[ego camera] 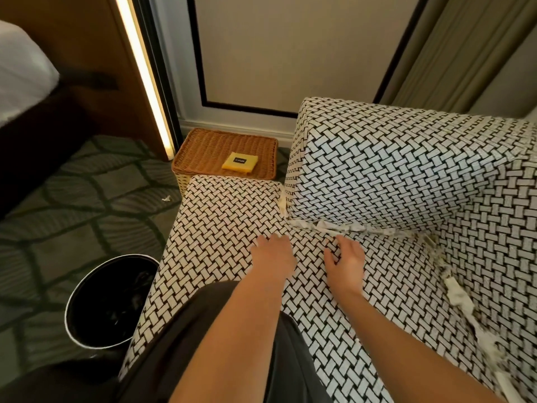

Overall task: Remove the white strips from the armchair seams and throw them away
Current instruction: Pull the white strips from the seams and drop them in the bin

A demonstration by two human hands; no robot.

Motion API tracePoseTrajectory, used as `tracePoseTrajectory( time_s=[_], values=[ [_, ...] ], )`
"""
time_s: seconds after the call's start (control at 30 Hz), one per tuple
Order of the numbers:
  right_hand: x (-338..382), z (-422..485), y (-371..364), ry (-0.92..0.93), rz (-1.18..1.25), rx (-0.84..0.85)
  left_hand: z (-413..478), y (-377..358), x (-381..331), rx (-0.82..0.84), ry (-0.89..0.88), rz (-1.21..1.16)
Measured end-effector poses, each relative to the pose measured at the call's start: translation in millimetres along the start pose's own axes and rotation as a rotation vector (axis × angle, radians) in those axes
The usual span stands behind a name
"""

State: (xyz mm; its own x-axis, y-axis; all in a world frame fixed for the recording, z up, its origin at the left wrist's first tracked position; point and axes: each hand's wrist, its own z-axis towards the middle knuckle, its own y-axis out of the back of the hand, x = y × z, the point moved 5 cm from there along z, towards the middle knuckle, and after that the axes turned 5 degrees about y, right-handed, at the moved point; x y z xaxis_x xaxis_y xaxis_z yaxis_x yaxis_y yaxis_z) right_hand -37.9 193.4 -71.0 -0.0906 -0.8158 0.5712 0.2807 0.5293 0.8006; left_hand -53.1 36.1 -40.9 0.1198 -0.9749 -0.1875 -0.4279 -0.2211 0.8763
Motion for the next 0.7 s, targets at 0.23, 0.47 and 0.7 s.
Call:
tracePoseTrajectory(
  time_s=[0.23, 0.47, 0.7],
  values=[
    [0.7, 30.3, -10.1, -0.067, -0.312, 0.053, 32.9, 1.9, -20.2, -0.158, -0.012, -0.027],
    [-1.0, 51.6, -16.2, -0.153, -0.343, 0.031, 75.8, 16.6, -3.7, -0.211, 0.089, -0.363],
    [0.6, 64.6, -24.6, -0.093, -0.358, 0.018, 94.7, 24.8, -0.4, -0.242, 0.074, -0.308]
  ],
)
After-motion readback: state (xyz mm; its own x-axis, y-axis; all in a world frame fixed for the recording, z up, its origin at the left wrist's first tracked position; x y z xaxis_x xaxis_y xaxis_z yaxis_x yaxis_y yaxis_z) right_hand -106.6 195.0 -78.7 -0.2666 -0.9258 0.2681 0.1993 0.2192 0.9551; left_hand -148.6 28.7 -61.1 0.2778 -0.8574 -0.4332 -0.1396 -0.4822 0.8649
